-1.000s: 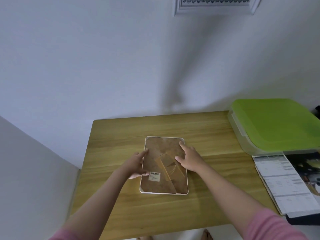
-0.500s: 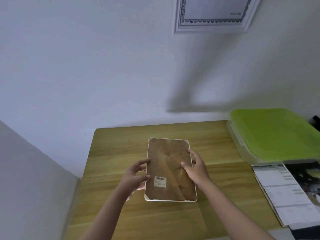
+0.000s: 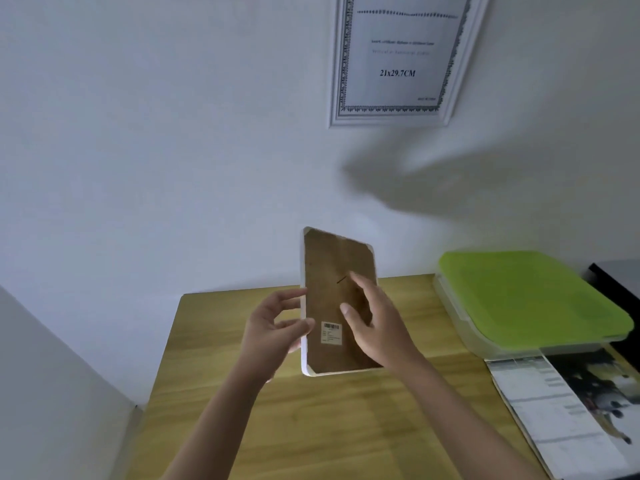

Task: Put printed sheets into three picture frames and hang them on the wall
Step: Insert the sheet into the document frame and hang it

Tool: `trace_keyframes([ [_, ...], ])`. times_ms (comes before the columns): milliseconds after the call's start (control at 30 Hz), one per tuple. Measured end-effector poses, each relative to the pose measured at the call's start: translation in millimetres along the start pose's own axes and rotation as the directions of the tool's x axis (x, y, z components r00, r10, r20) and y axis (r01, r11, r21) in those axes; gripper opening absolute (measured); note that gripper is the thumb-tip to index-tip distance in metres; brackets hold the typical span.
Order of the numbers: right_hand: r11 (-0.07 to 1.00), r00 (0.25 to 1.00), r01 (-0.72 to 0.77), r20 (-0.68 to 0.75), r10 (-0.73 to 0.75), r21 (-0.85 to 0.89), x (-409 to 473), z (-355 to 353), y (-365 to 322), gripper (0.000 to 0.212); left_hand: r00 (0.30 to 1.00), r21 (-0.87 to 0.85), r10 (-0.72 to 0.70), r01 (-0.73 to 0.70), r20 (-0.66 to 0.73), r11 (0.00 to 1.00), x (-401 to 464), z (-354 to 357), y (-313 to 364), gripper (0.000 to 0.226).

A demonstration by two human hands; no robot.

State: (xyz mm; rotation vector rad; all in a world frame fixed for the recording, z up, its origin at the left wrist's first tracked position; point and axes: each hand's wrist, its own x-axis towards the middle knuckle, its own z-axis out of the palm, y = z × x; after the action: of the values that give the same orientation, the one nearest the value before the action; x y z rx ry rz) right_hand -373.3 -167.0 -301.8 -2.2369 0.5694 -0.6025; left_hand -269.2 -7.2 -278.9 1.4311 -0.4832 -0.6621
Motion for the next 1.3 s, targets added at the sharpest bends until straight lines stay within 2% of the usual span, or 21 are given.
trace_keyframes([
  [133, 0.917, 0.989, -0.098, 0.140, 0.047, 0.387, 2.0, -13.0, -24.0, 0.066, 0.996, -0.018, 0.038, -0.040, -0.079, 0.999, -2.3, 11.5, 9.7, 0.038],
  [233, 0.864, 0.992, -0.062, 0.125, -0.001, 0.500, 6.4, -13.5, -29.4, 0.069, 0.995, -0.008, 0.073, -0.073, -0.068, 0.997, -5.7, 21.2, 13.5, 0.039],
  [333, 0.778, 0.997, -0.069, 0.075, 0.028, 0.624, 9.1, -9.7, -33.5, 0.065, 0.993, 0.045, 0.107, -0.105, -0.049, 0.993, -9.7, 26.6, 16.8, 0.042],
  [500, 0.819, 0.999, 0.000, -0.044, 0.031, 0.574, 14.7, -3.0, -39.5, 0.050, 0.990, 0.141, 0.139, -0.138, 0.000, 0.980, -11.1, 23.5, 16.7, 0.046],
  [567, 0.832, 0.993, -0.018, -0.088, 0.080, 0.554, 16.3, -1.2, -37.4, 0.045, 0.987, 0.155, 0.157, -0.160, 0.036, 0.975, -11.3, 19.4, 16.2, 0.045],
  [633, 0.814, 0.986, -0.031, -0.114, 0.119, 0.580, 16.8, -2.1, -36.6, 0.042, 0.977, 0.246, 0.213, -0.209, 0.011, 0.946, -9.1, 11.0, 15.0, 0.039],
  [667, 0.811, 0.984, -0.031, -0.125, 0.127, 0.585, 17.0, -3.2, -35.4, 0.041, 0.961, 0.338, 0.275, -0.253, -0.016, 0.906, -6.6, 4.6, 13.7, 0.036],
  [733, 0.817, 0.980, -0.027, -0.145, 0.135, 0.576, 18.2, -6.0, -32.2, 0.039, 0.897, 0.545, 0.441, -0.351, -0.038, 0.761, -0.2, -9.2, 11.8, 0.030],
  [800, 0.828, 0.976, -0.023, -0.167, 0.139, 0.560, 19.7, -10.5, -29.6, 0.037, 0.858, 0.623, 0.510, -0.364, -0.065, 0.692, 6.4, -21.4, 9.2, 0.026],
  [900, 0.828, 0.969, 0.003, -0.205, 0.135, 0.561, 21.5, -20.6, -25.0, 0.039, 0.887, 0.552, 0.442, -0.304, -0.132, 0.777, 14.6, -28.8, 5.9, 0.024],
  [1033, 0.823, 0.948, 0.042, -0.283, 0.147, 0.567, 21.5, -40.0, -10.4, 0.038, 0.955, 0.334, 0.284, -0.241, -0.084, 0.911, 22.2, -10.0, 8.1, 0.021],
  [1167, 0.833, 0.918, 0.071, -0.362, 0.161, 0.549, 24.5, -76.3, 9.2, 0.037, 0.961, 0.269, 0.275, -0.256, -0.035, 0.928, 31.2, 29.7, 15.6, 0.017],
  [1300, 0.891, 0.902, 0.125, -0.424, 0.080, 0.436, 34.1, -135.5, 28.3, 0.036, 0.944, 0.282, 0.328, -0.322, 0.027, 0.904, 45.4, 86.6, 34.0, 0.020],
])
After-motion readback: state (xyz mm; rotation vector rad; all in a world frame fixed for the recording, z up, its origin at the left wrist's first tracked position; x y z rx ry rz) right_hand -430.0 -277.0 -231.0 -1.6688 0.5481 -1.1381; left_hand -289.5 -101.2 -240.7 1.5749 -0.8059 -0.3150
